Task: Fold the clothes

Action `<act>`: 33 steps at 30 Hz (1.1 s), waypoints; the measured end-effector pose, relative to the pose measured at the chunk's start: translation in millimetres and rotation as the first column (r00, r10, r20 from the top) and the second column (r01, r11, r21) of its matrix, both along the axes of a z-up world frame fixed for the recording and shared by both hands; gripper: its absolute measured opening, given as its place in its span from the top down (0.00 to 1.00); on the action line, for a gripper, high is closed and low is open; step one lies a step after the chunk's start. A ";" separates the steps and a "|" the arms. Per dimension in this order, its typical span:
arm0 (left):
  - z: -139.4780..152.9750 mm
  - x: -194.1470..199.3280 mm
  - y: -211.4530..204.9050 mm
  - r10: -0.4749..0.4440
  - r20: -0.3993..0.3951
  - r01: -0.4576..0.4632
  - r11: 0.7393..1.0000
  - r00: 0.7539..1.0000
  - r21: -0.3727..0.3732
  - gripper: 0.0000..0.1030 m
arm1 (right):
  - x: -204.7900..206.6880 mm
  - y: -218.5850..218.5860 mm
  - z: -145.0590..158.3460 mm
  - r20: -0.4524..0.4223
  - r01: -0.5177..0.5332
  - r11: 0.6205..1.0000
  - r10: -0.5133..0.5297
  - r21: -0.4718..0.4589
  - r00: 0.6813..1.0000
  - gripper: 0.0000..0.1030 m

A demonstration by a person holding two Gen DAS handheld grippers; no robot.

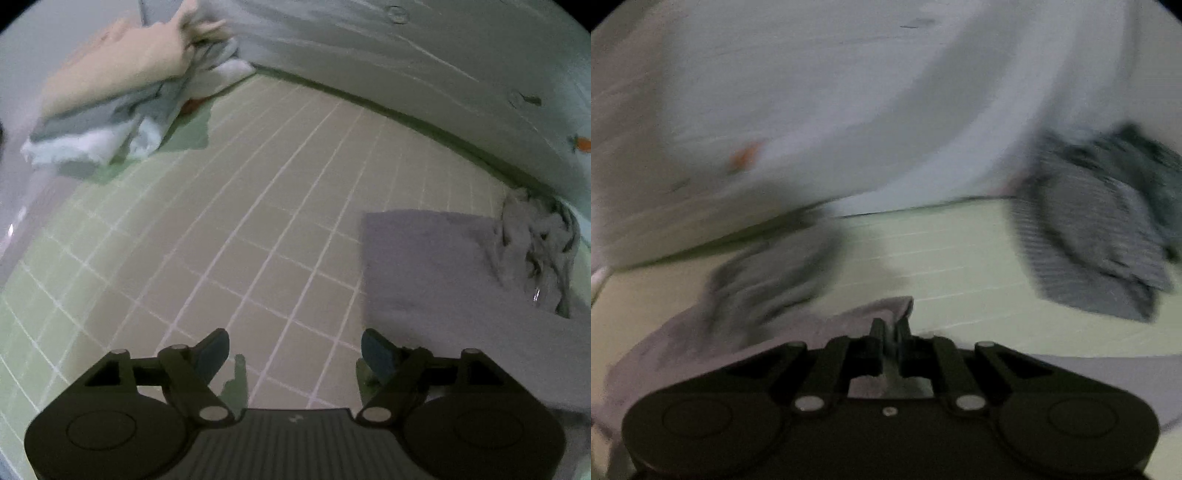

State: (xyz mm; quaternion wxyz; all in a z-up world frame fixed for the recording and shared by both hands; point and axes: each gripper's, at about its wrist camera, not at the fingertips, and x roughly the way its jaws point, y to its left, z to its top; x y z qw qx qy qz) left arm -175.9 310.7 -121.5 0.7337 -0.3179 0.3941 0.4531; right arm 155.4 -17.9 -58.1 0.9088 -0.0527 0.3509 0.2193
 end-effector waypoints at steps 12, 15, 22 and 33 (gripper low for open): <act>-4.0 41.0 4.1 -0.101 0.081 0.106 0.993 0.992 -0.051 0.23 | 46.4 -59.7 -37.0 -0.083 0.258 0.964 -0.262 -0.055 0.961 0.31; -7.3 52.7 6.2 -0.122 0.107 0.131 0.989 0.987 -0.075 0.23 | 38.7 -72.1 -50.2 -0.138 0.261 0.965 -0.254 0.036 0.957 0.07; -16.9 75.7 10.2 -0.178 0.150 0.197 0.973 0.973 -0.122 0.42 | 29.9 -73.7 -73.0 -0.194 0.249 0.967 -0.236 0.048 0.952 0.00; -19.1 84.1 19.0 -0.248 0.118 0.257 0.964 0.962 -0.066 0.95 | 30.7 -77.7 -80.6 -0.207 0.269 0.963 -0.259 0.019 0.943 0.00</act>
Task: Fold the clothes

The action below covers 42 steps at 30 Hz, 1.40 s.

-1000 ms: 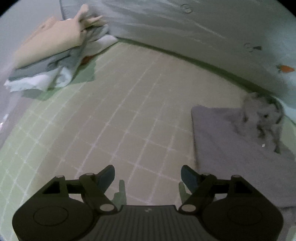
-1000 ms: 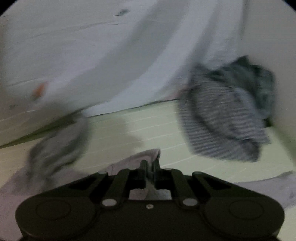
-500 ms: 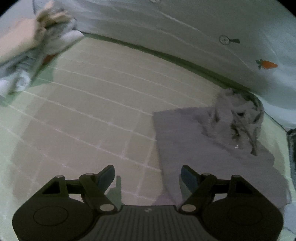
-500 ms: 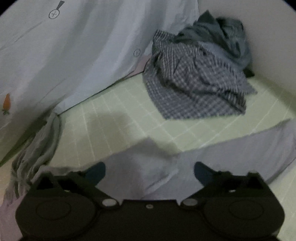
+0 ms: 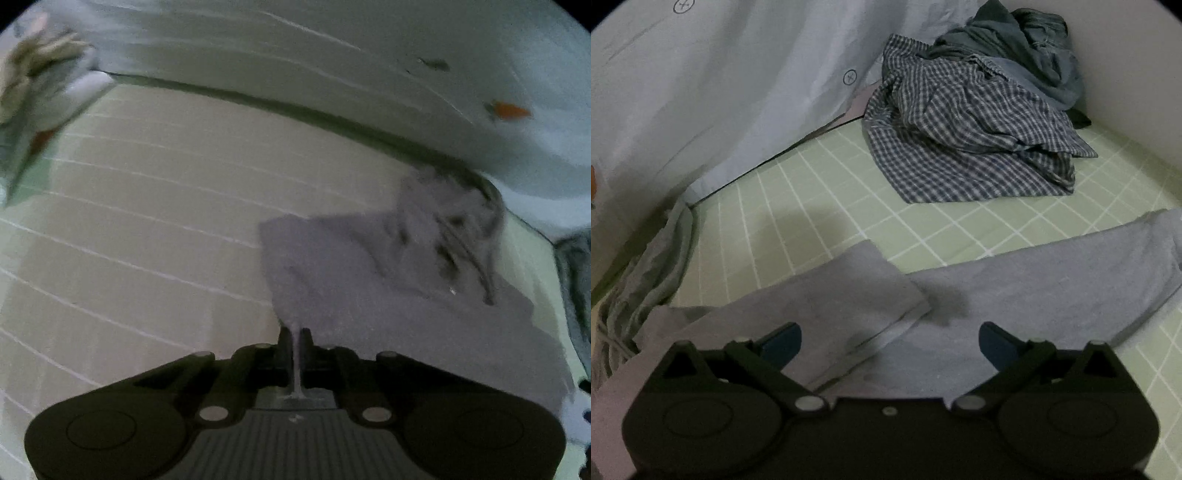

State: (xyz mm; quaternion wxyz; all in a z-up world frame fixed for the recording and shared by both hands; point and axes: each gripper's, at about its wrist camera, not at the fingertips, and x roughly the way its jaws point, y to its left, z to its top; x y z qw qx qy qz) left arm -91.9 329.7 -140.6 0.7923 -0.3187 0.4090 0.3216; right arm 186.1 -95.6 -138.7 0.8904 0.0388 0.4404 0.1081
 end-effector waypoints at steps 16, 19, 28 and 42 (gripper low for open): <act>-5.5 -15.5 -21.5 -0.005 -0.130 0.015 0.997 0.992 0.079 0.61 | 17.9 22.5 -18.1 -0.066 -0.015 0.999 0.013 -0.037 0.998 0.34; -11.3 -16.2 -24.6 0.001 -0.167 0.014 0.996 0.986 0.090 0.60 | 16.5 28.9 -20.0 -0.053 -0.038 0.996 0.033 -0.083 0.998 0.44; 12.6 -34.0 -38.2 0.062 -0.148 -0.043 0.991 0.987 0.130 0.29 | -5.6 39.6 7.4 0.060 -0.150 0.983 0.157 -0.108 0.986 0.93; 33.5 -59.8 -57.1 0.074 -0.173 -0.048 0.988 0.982 0.149 0.17 | -91.3 68.0 66.7 0.204 -0.315 0.944 0.291 0.099 0.935 0.93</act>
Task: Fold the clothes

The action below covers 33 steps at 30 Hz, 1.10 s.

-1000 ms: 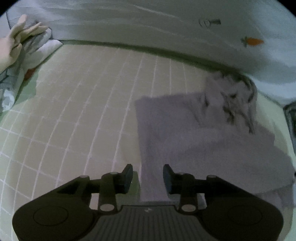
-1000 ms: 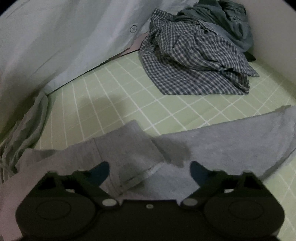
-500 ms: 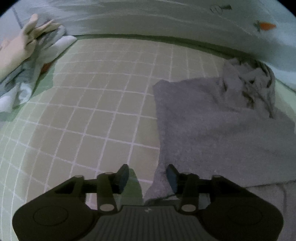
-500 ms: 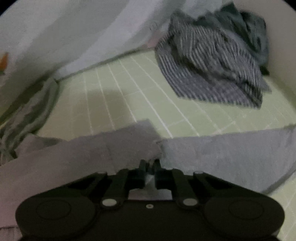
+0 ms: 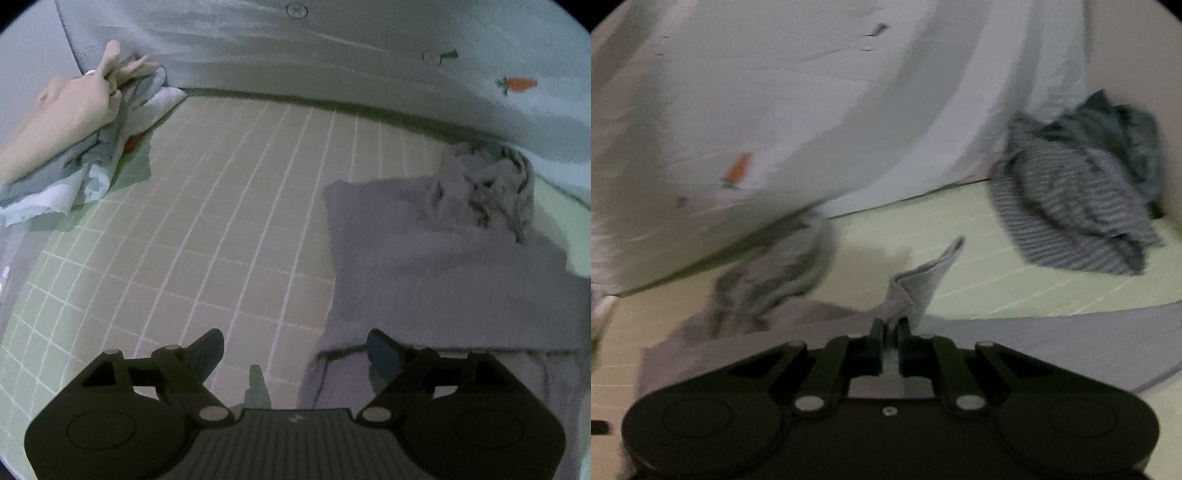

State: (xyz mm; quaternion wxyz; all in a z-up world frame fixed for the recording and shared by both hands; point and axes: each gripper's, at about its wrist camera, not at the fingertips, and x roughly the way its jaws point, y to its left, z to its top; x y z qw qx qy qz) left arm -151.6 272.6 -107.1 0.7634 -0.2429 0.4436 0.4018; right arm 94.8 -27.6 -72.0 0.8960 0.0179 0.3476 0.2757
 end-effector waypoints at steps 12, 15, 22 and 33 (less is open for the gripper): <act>-7.0 -31.4 8.9 -0.051 -0.053 0.051 0.999 0.997 0.001 0.17 | -67.2 93.9 -13.8 -0.064 -0.101 0.991 0.107 0.085 0.992 0.93; -7.8 -42.2 10.6 -0.063 -0.055 0.063 0.998 0.997 0.002 0.17 | -91.7 122.6 -13.0 -0.066 -0.157 0.982 0.165 0.102 0.984 0.93; -9.7 -67.3 14.8 -0.090 -0.060 0.090 0.996 0.994 0.005 0.17 | -148.9 185.7 -26.7 -0.085 -0.322 0.942 0.330 0.100 0.940 0.91; -3.1 -73.5 6.7 -0.079 -0.027 0.079 0.997 0.997 -0.009 0.17 | -157.4 159.3 -31.1 -0.149 -0.227 0.971 0.235 0.069 0.960 0.38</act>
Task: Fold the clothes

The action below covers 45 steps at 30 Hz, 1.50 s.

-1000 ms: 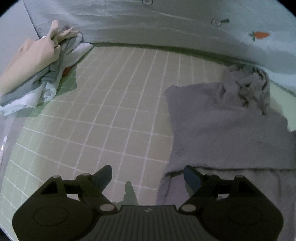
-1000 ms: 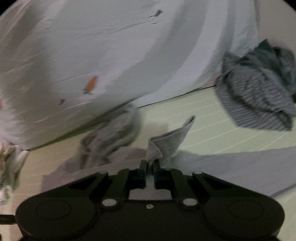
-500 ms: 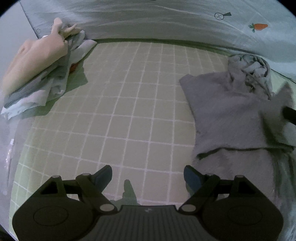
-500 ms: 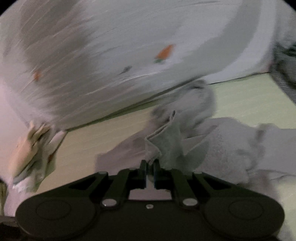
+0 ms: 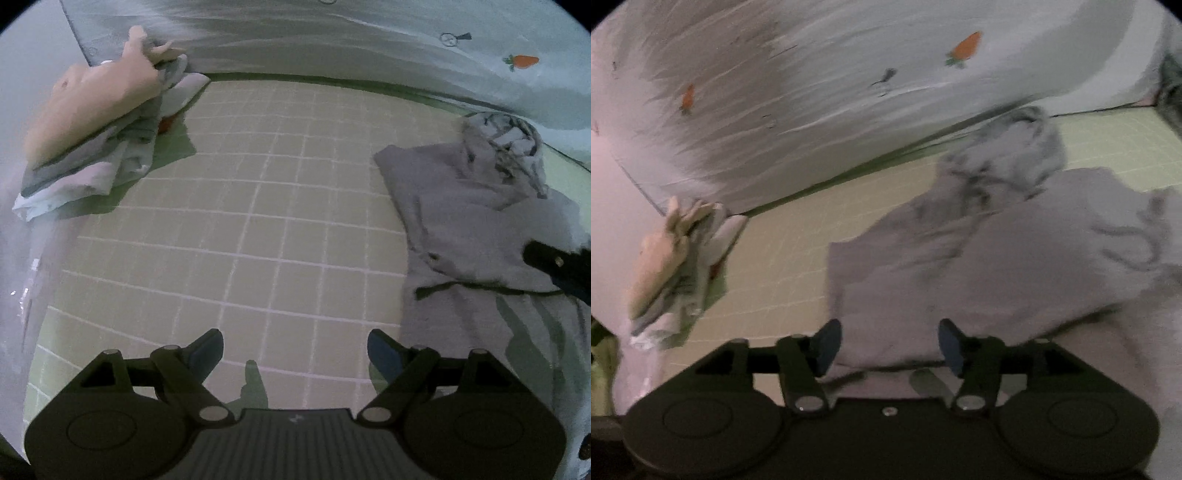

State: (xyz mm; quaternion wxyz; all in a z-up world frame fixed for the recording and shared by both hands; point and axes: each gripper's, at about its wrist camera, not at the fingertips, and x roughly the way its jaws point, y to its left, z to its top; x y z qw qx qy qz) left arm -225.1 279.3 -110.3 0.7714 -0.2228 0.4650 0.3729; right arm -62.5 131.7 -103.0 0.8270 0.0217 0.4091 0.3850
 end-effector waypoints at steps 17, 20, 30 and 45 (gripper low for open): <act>14.0 104.2 -120.5 -0.096 0.031 0.096 0.995 0.995 0.013 0.13 | 75.6 -172.5 14.3 0.114 0.153 0.988 -0.150 -0.012 0.982 0.00; 11.2 125.0 -144.1 -0.102 0.020 0.102 0.995 0.995 0.015 0.12 | 95.7 -204.3 7.9 0.108 0.180 0.984 -0.178 -0.010 0.978 0.00; 6.1 180.7 -193.8 -0.078 -0.043 0.080 0.996 0.996 0.037 0.12 | 173.9 -296.0 -20.7 0.096 0.227 0.968 -0.217 -0.104 0.971 0.00; 17.7 210.1 -219.7 -0.119 -0.137 0.135 0.984 0.983 0.112 0.12 | 275.8 -418.4 -60.2 0.184 0.469 0.843 -0.433 -0.264 0.882 0.00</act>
